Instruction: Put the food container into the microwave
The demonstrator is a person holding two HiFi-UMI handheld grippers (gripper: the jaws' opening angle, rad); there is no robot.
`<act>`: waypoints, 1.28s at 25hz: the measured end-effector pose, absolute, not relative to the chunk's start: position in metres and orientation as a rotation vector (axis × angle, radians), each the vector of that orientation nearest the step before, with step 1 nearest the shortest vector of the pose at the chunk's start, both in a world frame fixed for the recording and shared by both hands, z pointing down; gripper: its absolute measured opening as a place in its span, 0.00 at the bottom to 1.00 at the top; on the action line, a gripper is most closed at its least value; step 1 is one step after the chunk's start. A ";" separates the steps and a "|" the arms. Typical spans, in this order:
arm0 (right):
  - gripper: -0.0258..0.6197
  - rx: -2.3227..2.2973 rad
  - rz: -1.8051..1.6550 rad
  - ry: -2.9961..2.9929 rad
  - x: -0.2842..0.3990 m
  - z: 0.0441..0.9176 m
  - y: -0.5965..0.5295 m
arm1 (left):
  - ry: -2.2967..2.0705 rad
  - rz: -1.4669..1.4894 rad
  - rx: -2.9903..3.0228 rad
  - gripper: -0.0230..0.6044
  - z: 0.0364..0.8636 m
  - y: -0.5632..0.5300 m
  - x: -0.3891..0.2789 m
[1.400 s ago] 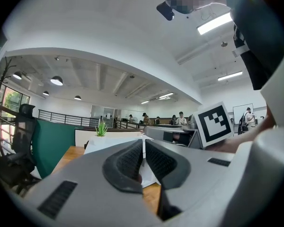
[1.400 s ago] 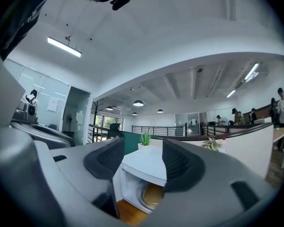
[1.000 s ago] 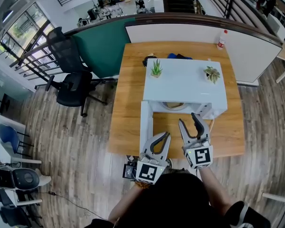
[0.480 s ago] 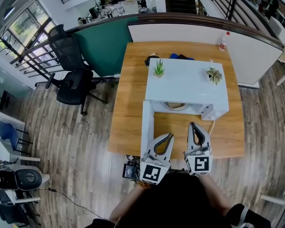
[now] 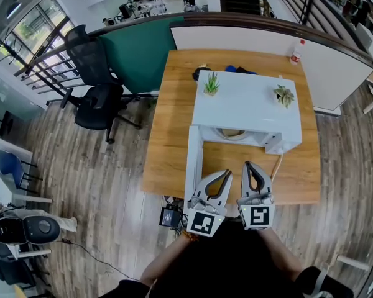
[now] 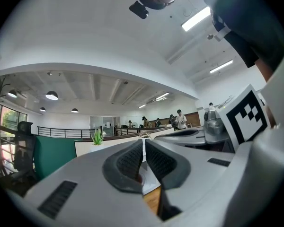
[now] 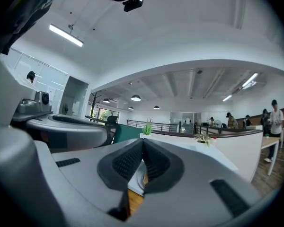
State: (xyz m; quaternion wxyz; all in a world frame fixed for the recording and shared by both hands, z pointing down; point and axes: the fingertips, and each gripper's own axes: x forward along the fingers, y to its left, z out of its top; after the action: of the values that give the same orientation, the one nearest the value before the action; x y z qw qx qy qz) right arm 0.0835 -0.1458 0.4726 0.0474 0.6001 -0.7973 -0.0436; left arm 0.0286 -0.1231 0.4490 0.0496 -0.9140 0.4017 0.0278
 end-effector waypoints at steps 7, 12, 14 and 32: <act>0.05 1.867 -0.140 -2.465 0.086 0.465 -0.146 | 1.212 0.073 -2.744 0.09 0.449 -0.124 0.030; 0.05 1.837 -0.131 -2.470 0.084 0.469 -0.143 | 1.231 0.083 -2.737 0.09 0.449 -0.122 0.028; 0.05 1.827 -0.127 -2.474 0.081 0.470 -0.143 | 1.232 0.077 -2.743 0.09 0.450 -0.122 0.027; 0.05 1.784 -0.111 -2.477 0.073 0.479 -0.141 | 1.239 0.065 -2.736 0.09 0.450 -0.119 0.018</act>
State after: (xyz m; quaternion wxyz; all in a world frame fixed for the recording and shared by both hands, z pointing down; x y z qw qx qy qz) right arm 0.0732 -0.1411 0.4788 0.0436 0.5835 -0.8101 -0.0362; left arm 0.0184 -0.1192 0.4498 0.0684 -0.9086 0.4114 0.0216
